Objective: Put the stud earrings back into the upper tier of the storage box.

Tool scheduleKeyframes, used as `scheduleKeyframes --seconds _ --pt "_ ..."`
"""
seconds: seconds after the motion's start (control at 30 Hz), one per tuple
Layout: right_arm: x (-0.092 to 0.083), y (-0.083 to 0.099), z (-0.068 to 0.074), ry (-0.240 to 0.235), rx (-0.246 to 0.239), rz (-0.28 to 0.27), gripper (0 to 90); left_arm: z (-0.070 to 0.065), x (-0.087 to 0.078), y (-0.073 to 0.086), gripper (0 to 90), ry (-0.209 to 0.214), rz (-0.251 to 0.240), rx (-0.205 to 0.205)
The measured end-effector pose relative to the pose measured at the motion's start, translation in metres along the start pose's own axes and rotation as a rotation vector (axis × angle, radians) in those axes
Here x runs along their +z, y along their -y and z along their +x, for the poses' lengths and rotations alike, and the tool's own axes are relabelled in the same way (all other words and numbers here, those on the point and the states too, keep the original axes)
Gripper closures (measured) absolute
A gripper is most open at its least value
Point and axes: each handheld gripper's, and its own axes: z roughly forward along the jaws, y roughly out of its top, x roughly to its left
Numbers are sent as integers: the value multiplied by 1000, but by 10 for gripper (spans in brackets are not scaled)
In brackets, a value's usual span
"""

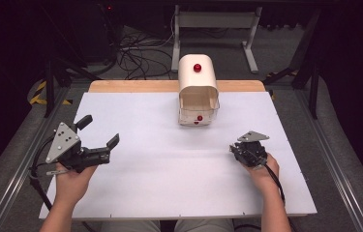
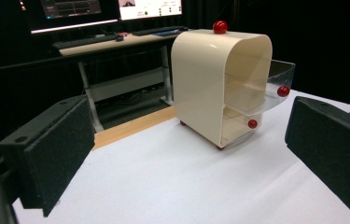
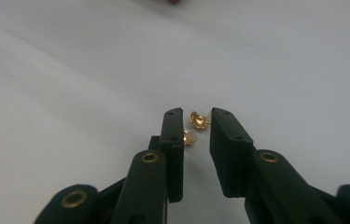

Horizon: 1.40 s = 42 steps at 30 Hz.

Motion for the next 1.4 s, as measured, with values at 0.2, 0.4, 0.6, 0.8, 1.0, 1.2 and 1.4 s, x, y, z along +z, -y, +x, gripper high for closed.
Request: scheduleKeyframes --seconds 0.2,0.4,0.6,0.8,1.0,1.2,1.4 --pt "4 1 0 2 -5 18 754 0 1 1 21 2 1 -2" --pt "8 2 1 1 -12 33 759 0 1 1 21 -1 -2 -5" --pt "10 2 0 -6 -3 41 762 0 0 1 21 -1 -3 -4" --pt "12 3 0 -14 8 44 764 0 0 1 21 -1 -3 -4" --pt "13 2 -2 -28 22 43 775 0 0 1 22 0 -2 -6" --pt "14 3 -4 -49 49 43 791 -1 1 1 22 2 3 -4" --pt "15 3 -6 -66 70 39 798 -1 1 1 22 2 1 -5"
